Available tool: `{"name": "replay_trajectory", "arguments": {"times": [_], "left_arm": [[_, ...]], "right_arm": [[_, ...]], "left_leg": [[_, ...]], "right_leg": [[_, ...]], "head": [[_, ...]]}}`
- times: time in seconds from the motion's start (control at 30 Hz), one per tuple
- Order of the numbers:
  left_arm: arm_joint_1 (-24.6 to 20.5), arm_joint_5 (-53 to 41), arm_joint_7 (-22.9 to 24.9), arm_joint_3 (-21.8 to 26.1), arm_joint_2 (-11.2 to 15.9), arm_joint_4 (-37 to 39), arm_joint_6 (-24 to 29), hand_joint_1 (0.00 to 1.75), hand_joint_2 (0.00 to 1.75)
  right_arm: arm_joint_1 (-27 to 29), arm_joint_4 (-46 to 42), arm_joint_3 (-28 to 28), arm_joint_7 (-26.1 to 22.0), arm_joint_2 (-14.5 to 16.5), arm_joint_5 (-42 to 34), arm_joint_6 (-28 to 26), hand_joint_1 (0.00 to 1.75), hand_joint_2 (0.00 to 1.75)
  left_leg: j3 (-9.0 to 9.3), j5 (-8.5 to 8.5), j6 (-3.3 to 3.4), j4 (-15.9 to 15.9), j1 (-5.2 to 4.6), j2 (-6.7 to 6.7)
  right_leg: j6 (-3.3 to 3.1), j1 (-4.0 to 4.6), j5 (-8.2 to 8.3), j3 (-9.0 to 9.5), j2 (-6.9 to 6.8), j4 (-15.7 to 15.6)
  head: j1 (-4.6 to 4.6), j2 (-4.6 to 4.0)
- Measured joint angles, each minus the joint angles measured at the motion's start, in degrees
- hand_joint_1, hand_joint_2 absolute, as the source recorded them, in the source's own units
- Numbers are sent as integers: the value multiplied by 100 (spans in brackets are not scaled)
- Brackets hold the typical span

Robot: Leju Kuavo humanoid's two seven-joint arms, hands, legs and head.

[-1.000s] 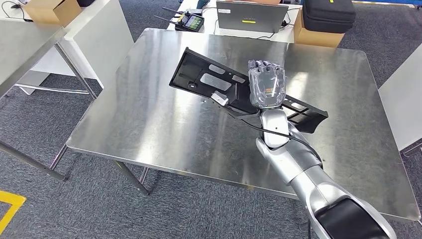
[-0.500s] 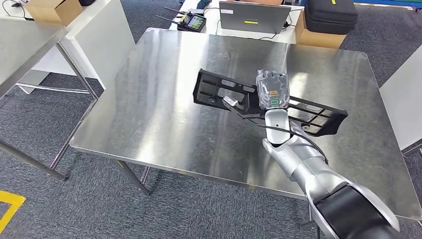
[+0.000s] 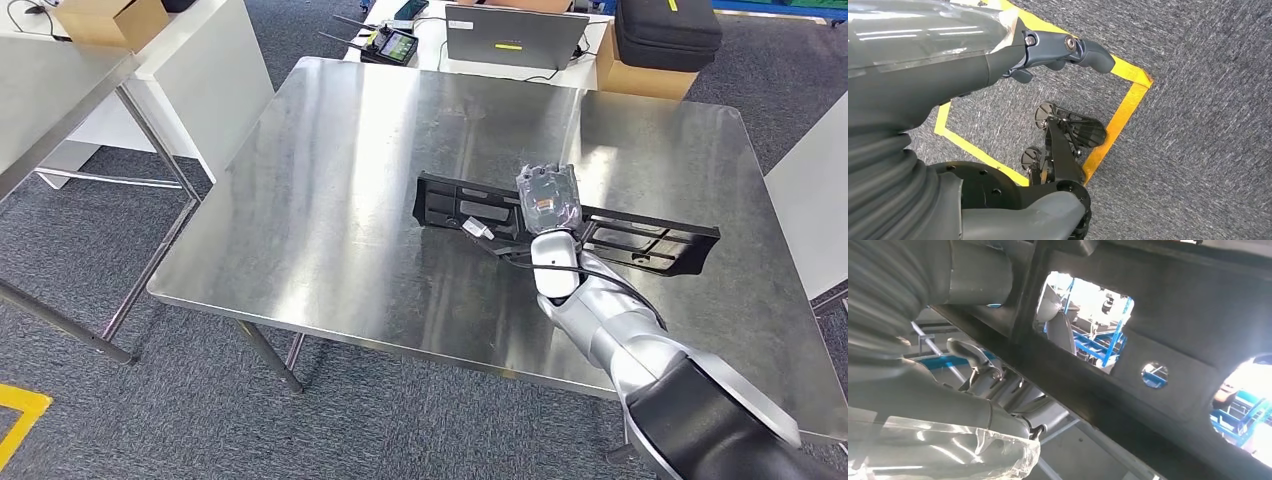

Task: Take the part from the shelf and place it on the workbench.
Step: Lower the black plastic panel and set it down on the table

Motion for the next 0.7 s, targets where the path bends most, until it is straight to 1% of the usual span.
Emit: {"name": "replay_trajectory", "arguments": {"times": [0.13,0.23,0.3,0.43,0.57,0.63,0.7], "left_arm": [[1,-16,85,0,3,0,4,0,0],[0,11,284,3,4,1,-59,0,0],[0,31,391,8,4,1,-108,0,0],[0,40,449,16,4,0,-135,0,0],[0,38,457,20,4,1,-134,0,0],[0,33,458,22,4,1,-139,0,0],[-1,26,460,25,4,0,-144,0,0]], "right_arm": [[-38,60,15,-10,5,1,0,0,0],[-75,84,-13,-49,3,1,0,0,0],[-86,95,-64,-94,-2,0,-1,0,0],[-92,109,-270,-270,-22,-41,16,0,0],[-85,108,-725,-680,-31,-354,170,0,0],[-81,77,-1072,-1094,-18,-779,370,0,0],[-60,3,-1552,-1574,11,-1232,569,0,0]], "left_leg": [[7,2,13,1,-7,1],[34,-8,25,0,-8,7],[57,-15,26,0,-6,16],[89,-27,26,0,-5,37],[112,-33,35,-1,-5,46],[117,-34,35,-1,-4,50],[120,-34,35,-2,-4,55]], "right_leg": [[3,0,2,9,1,-4],[3,-1,3,33,7,-15],[3,-1,2,54,14,-22],[2,-1,2,79,34,-24],[2,-1,3,100,45,-25],[2,-1,3,105,48,-25],[1,0,3,106,52,-25]], "head": [[0,0],[0,0],[1,0],[-1,0],[-1,0],[0,0],[-1,0]]}}
